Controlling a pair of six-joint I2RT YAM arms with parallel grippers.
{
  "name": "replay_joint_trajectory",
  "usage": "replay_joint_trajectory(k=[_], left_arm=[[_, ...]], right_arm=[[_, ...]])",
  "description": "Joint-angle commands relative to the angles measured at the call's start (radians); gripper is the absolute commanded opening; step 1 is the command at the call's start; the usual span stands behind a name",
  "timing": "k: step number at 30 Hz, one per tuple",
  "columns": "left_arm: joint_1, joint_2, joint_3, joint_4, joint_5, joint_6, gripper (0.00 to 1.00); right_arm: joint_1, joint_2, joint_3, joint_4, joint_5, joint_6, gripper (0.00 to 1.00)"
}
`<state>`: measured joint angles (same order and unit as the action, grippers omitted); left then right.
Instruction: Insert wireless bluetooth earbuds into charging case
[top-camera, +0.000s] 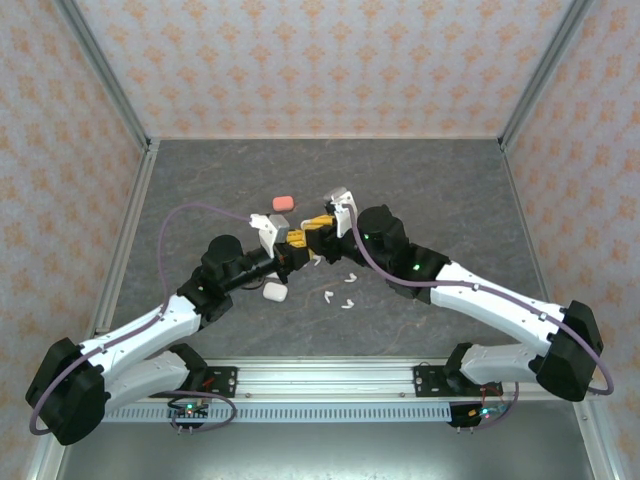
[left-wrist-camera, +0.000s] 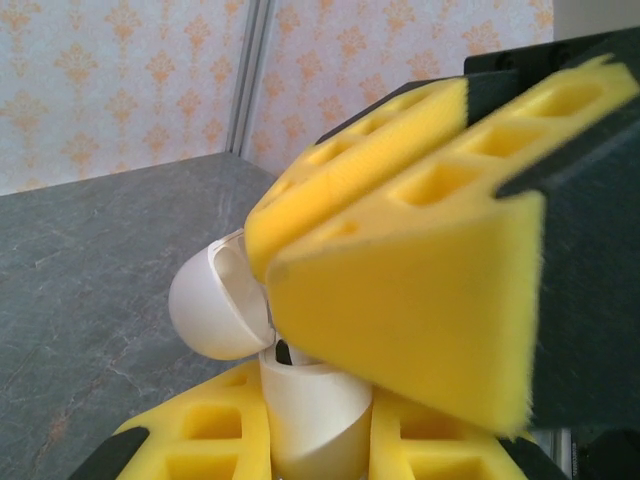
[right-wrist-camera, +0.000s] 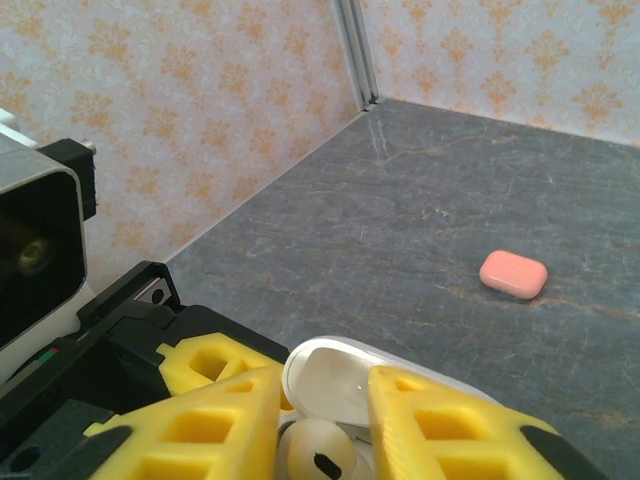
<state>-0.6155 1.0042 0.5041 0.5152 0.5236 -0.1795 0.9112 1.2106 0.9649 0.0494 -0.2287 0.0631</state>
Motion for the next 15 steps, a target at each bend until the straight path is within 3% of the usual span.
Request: replay_joint_trajectory(k=[1,10,15], left_arm=[[-0.01,-0.008,0.031,0.065,0.023,0.006,0.0],[-0.012,-0.027,0.03,0.032,0.018,0.025,0.0],[-0.012,-0.042,0.027,0.014,0.015,0.04,0.0]], right_arm=[[-0.002,-0.053,0.04,-0.013,-0.028,0.036,0.39],[-0.117,-0.093,0.184,-0.166,-0.123,0.081,0.52],[-0.199,-0.093,0.193,-0.309,-0.106,0.096,0.56]])
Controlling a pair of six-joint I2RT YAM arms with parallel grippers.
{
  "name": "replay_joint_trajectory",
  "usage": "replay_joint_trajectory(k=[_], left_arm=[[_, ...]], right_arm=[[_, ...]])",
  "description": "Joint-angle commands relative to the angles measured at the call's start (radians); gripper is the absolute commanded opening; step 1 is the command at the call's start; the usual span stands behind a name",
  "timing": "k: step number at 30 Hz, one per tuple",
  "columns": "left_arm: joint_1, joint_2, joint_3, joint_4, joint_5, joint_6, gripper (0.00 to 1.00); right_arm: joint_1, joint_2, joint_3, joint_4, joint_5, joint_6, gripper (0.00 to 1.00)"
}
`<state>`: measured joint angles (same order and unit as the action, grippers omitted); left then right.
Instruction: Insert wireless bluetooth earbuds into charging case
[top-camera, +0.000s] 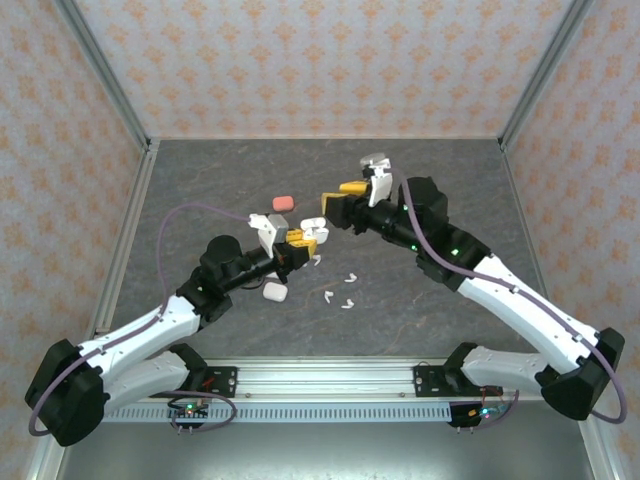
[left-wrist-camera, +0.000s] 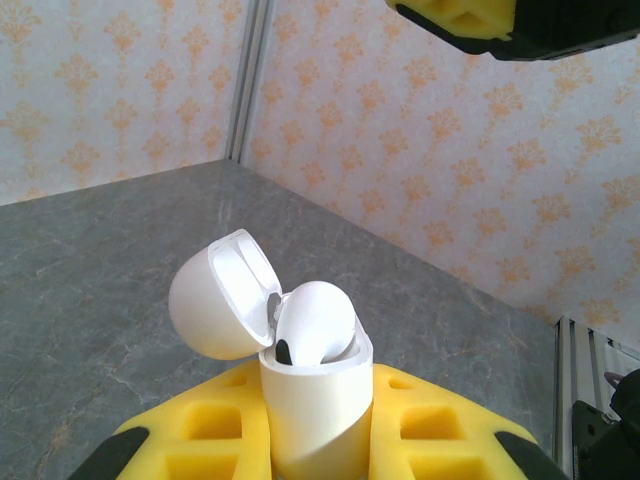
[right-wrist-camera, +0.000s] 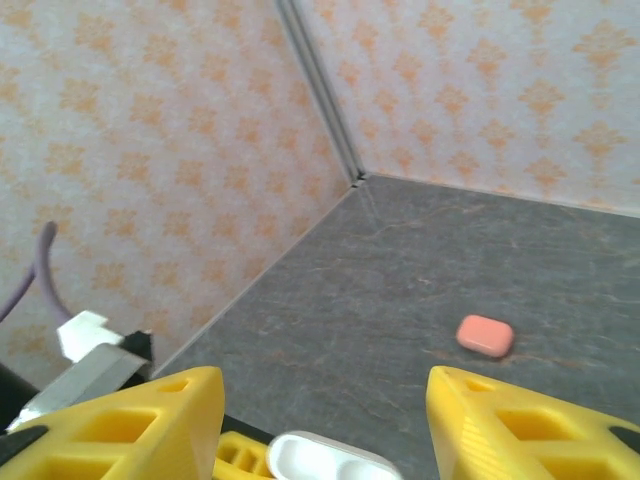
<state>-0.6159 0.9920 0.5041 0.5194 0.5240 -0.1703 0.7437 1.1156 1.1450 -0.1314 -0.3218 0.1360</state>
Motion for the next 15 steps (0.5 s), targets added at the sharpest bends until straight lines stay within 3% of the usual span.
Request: replay_joint_trajectory(k=[1,8,15], left_arm=[[-0.012,-0.034,0.025,0.007,0.014,0.034,0.0],[-0.012,-0.064,0.02,-0.017,0.015,0.052,0.0],[-0.012,-0.087,0.014,-0.036,0.003,0.06,0.0]], right_arm=[[-0.054,0.012,0.012,-0.164,-0.008,0.034,0.56],[-0.179,0.11,-0.047,-0.295,-0.013,0.133,0.54],[-0.19,0.282,-0.091,-0.345,-0.003,0.154,0.48]])
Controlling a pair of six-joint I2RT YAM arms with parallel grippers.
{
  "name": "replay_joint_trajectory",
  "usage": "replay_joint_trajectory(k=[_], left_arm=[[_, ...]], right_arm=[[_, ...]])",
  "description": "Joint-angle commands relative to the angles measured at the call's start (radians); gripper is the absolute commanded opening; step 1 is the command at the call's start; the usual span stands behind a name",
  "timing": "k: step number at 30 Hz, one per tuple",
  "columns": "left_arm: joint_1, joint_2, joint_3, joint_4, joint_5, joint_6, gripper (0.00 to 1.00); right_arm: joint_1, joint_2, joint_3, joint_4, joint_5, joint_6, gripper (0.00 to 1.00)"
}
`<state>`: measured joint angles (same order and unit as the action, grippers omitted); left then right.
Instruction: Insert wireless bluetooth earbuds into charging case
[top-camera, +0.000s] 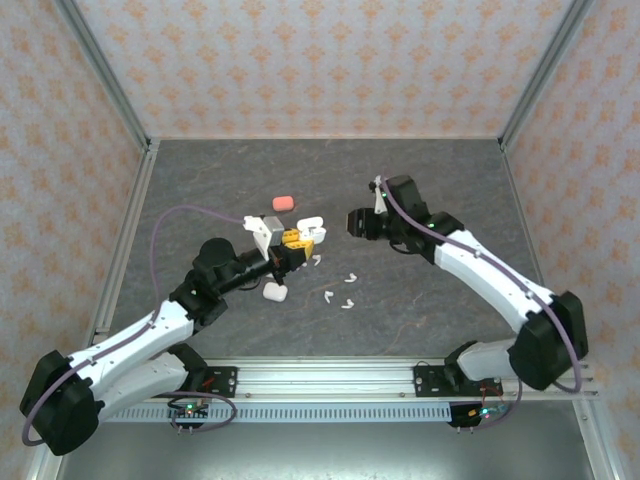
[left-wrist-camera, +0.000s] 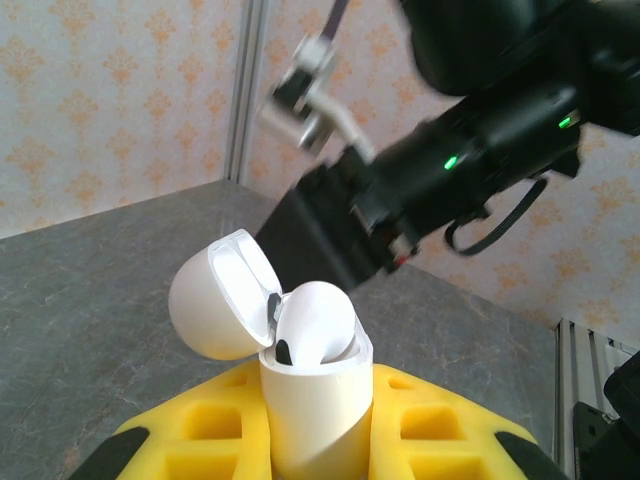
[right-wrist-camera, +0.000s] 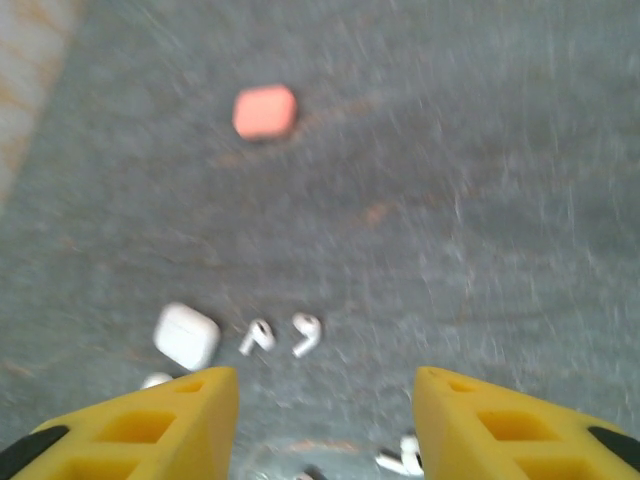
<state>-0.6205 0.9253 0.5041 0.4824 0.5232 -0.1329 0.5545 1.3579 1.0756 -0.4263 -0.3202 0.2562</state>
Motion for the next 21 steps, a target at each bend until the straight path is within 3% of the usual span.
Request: replay_joint_trajectory(k=[1,21], left_arm=[[-0.007,-0.022,0.014,0.0,0.003,0.022,0.0],[-0.008,-0.022,0.004,-0.002,-0.005,0.021,0.0]], right_arm=[[-0.001,0.065,-0.034,-0.038,-0.019,0.046,0.47],[0.111,0.281,-0.157,0.076,0.052,0.218,0.45]])
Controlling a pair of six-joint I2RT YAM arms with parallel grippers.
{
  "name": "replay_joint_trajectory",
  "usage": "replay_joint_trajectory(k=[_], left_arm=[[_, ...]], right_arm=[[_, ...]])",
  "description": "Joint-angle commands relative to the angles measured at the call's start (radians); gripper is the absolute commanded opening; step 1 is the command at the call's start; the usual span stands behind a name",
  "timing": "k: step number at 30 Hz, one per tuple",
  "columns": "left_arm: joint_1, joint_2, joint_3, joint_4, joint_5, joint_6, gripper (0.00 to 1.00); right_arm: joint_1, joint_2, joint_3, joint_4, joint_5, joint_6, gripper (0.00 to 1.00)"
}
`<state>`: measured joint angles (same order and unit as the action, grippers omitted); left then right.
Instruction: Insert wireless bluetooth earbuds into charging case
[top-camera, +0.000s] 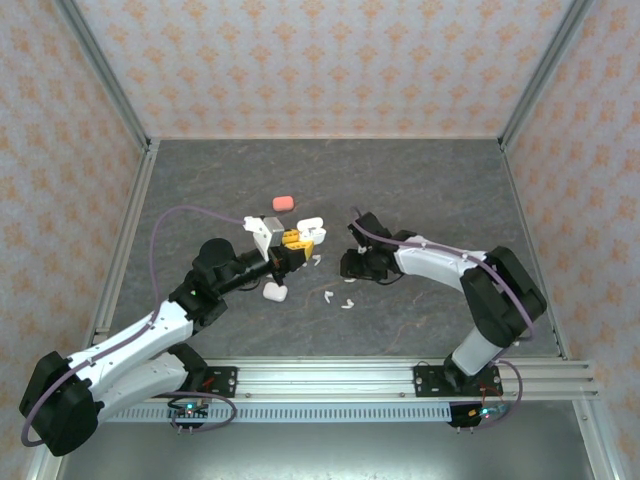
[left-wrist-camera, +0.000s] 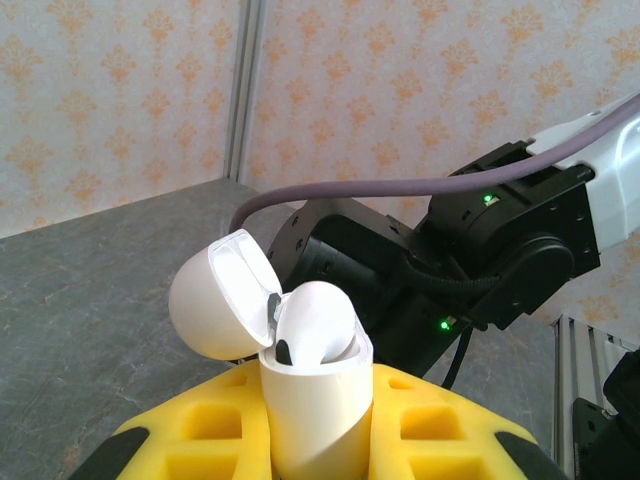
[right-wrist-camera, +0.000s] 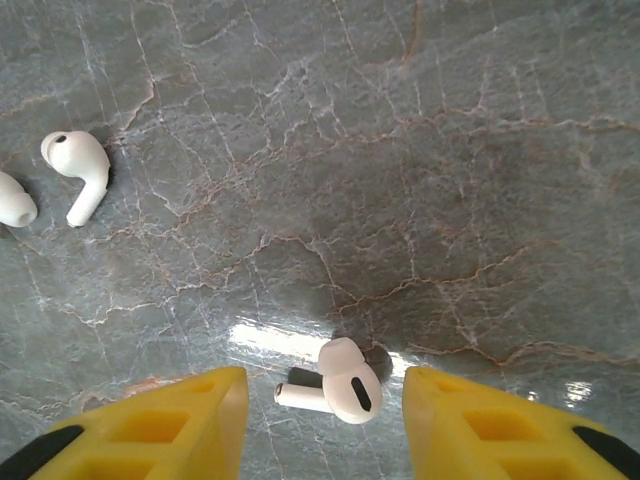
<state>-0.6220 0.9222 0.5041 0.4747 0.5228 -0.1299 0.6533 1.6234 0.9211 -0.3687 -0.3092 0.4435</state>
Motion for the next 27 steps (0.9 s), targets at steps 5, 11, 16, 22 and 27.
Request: replay_joint_trajectory(k=[5,11,16,22,27], left_arm=[[-0.006,-0.02,0.007,0.003,-0.006,0.017,0.0],[-0.007,-0.019,0.008,-0.002,-0.008,0.018,0.0],[-0.006,-0.019,0.008,-0.006,-0.01,0.018,0.0],[-0.007,-0.017,0.008,-0.006,-0.01,0.019,0.0],[-0.006,-0.016,0.008,-0.007,-0.01,0.018,0.0]], right_arm=[[0.022,0.036,0.002,0.011,0.05,0.036,0.45],[0.028,0.055,0.01,0.011,0.055,0.036,0.44],[0.031,0.069,0.018,0.018,0.049,0.035,0.4],[0.037,0.069,0.022,0.036,0.045,0.032,0.38],[0.046,0.068,0.04,0.034,0.049,0.027,0.37]])
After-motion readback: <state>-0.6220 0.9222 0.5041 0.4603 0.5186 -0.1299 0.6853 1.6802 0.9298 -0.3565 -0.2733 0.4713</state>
